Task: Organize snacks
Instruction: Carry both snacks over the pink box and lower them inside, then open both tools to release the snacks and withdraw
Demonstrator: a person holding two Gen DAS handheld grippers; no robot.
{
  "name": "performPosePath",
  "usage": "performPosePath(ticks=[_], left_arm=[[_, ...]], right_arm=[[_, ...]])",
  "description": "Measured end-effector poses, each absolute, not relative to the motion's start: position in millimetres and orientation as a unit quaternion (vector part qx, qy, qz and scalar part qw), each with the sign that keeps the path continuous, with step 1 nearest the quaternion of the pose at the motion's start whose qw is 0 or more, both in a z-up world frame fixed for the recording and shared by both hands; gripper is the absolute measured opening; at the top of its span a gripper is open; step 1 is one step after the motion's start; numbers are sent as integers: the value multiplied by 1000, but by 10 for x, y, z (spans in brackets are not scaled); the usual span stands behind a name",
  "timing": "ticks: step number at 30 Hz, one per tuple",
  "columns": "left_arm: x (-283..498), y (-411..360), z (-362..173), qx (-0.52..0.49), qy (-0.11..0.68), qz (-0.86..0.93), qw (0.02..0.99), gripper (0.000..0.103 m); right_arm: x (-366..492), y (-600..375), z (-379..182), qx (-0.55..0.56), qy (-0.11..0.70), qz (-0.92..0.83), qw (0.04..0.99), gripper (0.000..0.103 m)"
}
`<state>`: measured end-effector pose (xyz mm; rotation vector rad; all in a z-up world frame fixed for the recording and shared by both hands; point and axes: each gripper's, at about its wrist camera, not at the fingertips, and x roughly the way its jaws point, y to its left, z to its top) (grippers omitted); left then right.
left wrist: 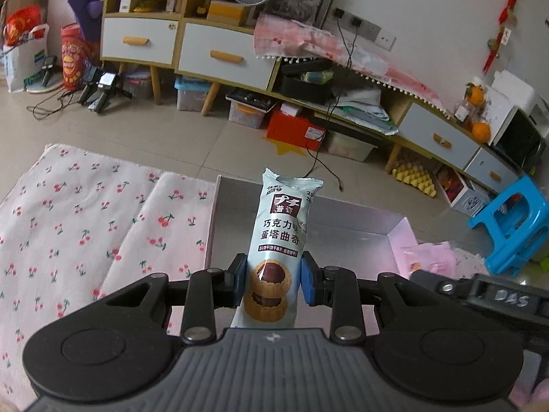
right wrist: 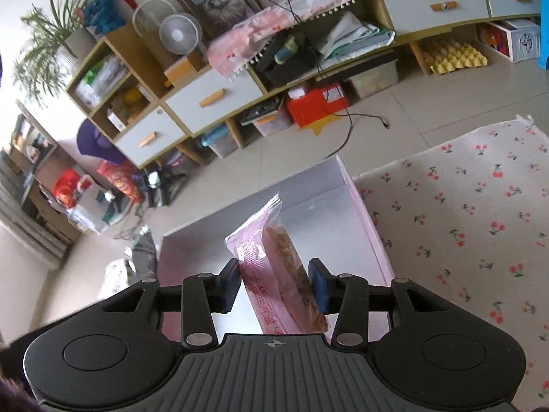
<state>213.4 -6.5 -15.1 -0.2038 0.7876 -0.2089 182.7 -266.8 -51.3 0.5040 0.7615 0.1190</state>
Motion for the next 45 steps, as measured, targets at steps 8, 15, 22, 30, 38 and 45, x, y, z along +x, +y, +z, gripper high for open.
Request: performPosePath(ticks=[8, 15, 22, 30, 38, 45], left_arm=[[2151, -118, -281, -75, 401, -111, 906, 29], [2159, 28, -342, -76, 423, -108, 896, 29], [2158, 34, -332, -79, 423, -118, 895, 29], [2158, 29, -295, -91, 410, -116, 900, 47], [1994, -48, -88, -63, 388, -125, 911, 73], [1795, -75, 61, -46, 385, -128, 913, 87]], right_arm=[[1883, -2508, -806, 188, 410, 13, 892, 41], [1833, -2452, -848, 166, 431, -17, 887, 36], [1809, -2390, -853, 162, 436, -15, 885, 35], [1780, -2441, -693, 183, 413, 18, 892, 42], [1642, -2569, -444, 191, 395, 12, 899, 61], [1375, -2695, -225, 185, 383, 8, 905, 69]])
